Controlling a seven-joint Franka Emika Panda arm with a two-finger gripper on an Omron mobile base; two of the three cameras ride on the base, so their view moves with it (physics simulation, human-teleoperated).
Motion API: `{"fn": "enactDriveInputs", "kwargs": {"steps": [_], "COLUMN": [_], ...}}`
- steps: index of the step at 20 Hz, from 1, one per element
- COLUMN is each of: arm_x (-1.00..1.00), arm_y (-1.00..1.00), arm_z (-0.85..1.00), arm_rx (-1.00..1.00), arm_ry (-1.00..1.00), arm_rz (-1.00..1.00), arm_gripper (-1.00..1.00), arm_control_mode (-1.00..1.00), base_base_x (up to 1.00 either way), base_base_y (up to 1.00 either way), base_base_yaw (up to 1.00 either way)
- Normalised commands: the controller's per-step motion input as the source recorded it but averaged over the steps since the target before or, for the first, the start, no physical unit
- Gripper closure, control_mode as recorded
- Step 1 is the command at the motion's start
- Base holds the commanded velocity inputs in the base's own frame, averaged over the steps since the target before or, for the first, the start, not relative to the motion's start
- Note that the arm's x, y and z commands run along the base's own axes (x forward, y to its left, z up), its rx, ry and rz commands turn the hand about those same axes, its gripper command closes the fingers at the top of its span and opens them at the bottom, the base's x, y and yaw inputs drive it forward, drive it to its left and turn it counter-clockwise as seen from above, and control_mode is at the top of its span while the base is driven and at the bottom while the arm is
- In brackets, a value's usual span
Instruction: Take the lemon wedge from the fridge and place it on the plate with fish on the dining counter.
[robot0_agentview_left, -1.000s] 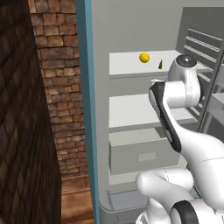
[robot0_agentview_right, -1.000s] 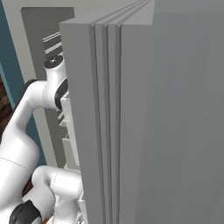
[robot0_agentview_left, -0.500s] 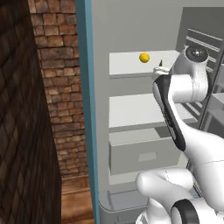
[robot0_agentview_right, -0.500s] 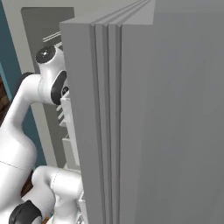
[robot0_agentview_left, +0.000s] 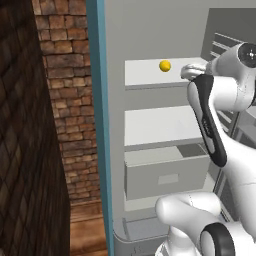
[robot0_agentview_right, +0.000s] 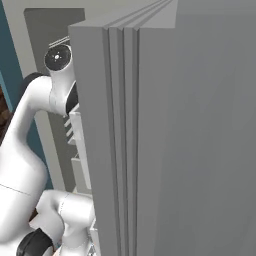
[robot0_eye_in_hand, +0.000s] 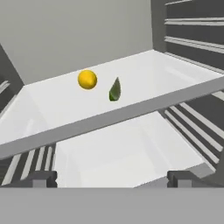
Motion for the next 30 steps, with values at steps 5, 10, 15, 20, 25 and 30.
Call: {"fn": "enactDriveInputs", "kwargs": {"steps": [5, 10, 15, 20, 25, 30], "arm_x": [0.15, 0.2, 0.28, 0.49, 0.68, 0.63], "arm_y": [0.0, 0.01, -0.15, -0.15, -0.06, -0.08], "arm_z": [0.28, -0.03, -0.06, -0.04, -0.05, -0.13], "arm_rx": [-0.06, -0.08, -0.03, -0.05, 0.0, 0.0], "arm_ry": [0.01, 0.11, -0.03, -0.08, 0.0, 0.05], "arm_rz": [0.01, 0.0, 0.0, 0.0, 0.0, 0.0], "arm_gripper": [-1.0, -1.0, -1.0, -1.0, -1.0, -1.0], "arm_control_mode": [-1.0, -1.0, -1.0, -1.0, -1.0, -1.0], "base_base_x": [0.0, 0.0, 0.0, 0.0, 0.0, 0.0], "base_base_y": [0.0, 0.0, 0.0, 0.0, 0.0, 0.0], "base_base_yaw": [0.0, 0.0, 0.0, 0.0, 0.0, 0.0]}}
